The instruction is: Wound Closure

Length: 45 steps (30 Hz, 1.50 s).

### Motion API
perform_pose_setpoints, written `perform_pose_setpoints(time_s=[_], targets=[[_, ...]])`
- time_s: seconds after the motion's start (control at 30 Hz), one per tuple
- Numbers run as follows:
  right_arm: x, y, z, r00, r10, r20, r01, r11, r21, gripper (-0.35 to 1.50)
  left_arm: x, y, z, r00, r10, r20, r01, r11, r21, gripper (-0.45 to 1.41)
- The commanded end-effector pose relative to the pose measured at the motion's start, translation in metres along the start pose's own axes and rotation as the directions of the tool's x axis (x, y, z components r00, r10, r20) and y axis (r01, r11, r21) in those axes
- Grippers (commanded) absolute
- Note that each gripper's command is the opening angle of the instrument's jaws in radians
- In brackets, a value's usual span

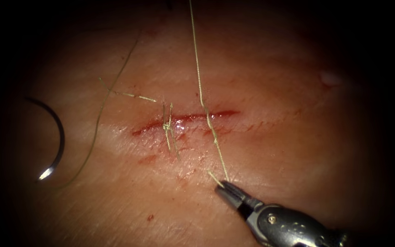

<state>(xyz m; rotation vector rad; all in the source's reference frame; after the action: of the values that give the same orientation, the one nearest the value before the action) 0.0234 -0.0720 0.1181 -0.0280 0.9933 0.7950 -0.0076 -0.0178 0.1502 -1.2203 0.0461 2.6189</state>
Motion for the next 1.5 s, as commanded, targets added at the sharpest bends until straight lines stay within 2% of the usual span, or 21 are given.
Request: perform_pose_setpoints(time_s=[0.03, 0.23, 0.43, 0.8, 1.13, 1.5], targets=[[-0.0007, -0.0009, 0.0006, 1.0, 0.004, 0.001, -0.004, 1.0, 0.01, -0.35, 0.0007, -0.0015, 0.0002, 1.0, 0.012, -0.003, -0.011, 1.0, 0.01, -0.45], [-0.0012, -0.0031, -0.0005, 1.0, -0.008, 0.01, 0.007, 0.999, 0.04, -0.35, 0.0013, -0.0025, -0.0003, 0.999, 0.035, 0.004, -0.035, 0.999, 0.034, -0.45], [-0.0018, -0.004, -0.0013, 1.0, -0.012, 0.016, 0.011, 0.998, 0.065, -0.35, 0.0022, -0.0037, -0.0008, 0.998, 0.055, 0.005, -0.056, 0.996, 0.074, -0.45], [-0.0022, -0.0066, -0.0035, 0.999, -0.03, 0.031, 0.026, 0.993, 0.113, -0.35, 0.0028, -0.0045, -0.0011, 0.995, 0.096, 0.031, -0.098, 0.991, 0.095, -0.45], [-0.0027, -0.0074, -0.0045, 0.999, -0.038, 0.031, 0.034, 0.991, 0.132, -0.35, 0.0026, -0.0043, -0.001, 0.994, 0.098, 0.045, -0.103, 0.988, 0.113, -0.45], [-0.0016, -0.007, -0.0033, 1.0, -0.026, 0.012, 0.025, 0.992, 0.123, -0.35, 0.0013, -0.0019, 0.0, 0.994, 0.108, 0.026, -0.111, 0.988, 0.105, -0.45]])
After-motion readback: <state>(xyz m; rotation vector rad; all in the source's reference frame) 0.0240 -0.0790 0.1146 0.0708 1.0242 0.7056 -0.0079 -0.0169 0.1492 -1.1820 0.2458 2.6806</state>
